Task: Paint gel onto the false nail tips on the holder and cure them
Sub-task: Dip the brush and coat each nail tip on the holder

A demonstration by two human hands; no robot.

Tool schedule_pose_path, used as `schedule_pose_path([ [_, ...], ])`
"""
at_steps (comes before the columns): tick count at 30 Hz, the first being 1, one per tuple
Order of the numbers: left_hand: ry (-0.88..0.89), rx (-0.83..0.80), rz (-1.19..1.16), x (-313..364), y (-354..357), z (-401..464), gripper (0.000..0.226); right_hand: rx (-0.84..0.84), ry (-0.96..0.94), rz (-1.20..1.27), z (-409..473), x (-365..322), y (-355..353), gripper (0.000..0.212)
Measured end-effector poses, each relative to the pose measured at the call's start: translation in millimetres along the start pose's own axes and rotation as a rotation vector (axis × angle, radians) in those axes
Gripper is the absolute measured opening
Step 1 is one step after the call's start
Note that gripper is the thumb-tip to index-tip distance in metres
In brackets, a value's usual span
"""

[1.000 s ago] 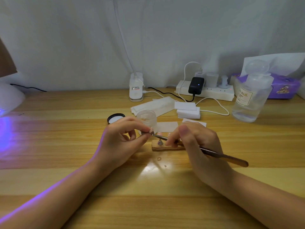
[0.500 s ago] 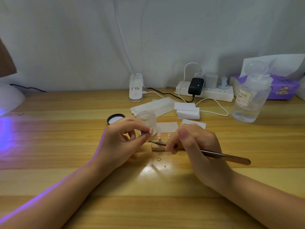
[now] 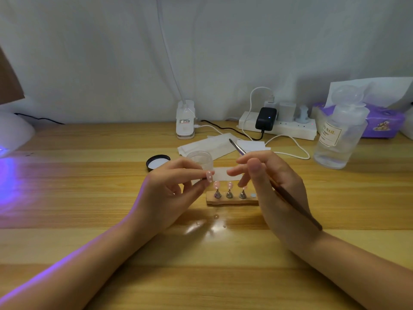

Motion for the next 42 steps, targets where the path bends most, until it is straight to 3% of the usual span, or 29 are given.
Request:
schedule_pose_path([
  [2,0.021,-0.036,-0.009,1.9,3.0,-0.3,0.016,-0.009,-0.065,-0.101,0.7,-2.0,1.2,0.014],
  [6,0.032,-0.068,-0.027,3.0,7.2,-2.8,0.017,-0.062,-0.144,-0.219,-0.7,-3.1,6.2,0.033],
  [12,-0.015,-0.042,-0.048,5.2,9.3,-4.3,0.015,-0.046,-0.174,-0.23,-1.6,-0.5,6.6,0.026],
  [24,-0.176,0.022,-0.023,2.5,5.3,-6.1,0.032,0.012,-0.021,-0.117,32.9,0.1,-29.3,0.025],
  [29,-0.253,-0.048,-0.019,-2.7,8.1,-6.2,0.035,-0.116,0.059,-0.17,25.8,16.1,-46.0,0.027],
  [32,-0.309,-0.089,-0.022,-6.3,9.7,-7.1,0.037,-0.11,0.097,-0.159,10.6,25.9,-43.2,0.023],
  [42,-0.405,-0.113,0.008,-6.9,10.7,-8.5,0.038,-0.225,0.029,-0.262,2.6,31.7,-36.8,0.027],
])
Point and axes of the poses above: each hand's wrist, its own z-axis towards the middle knuckle, its own y-axis out of the palm, x = y × z, the point moved 2 cm from there along z, towards the middle knuckle, and after that the axes turned 13 degrees about -z, right-handed, at the moved point
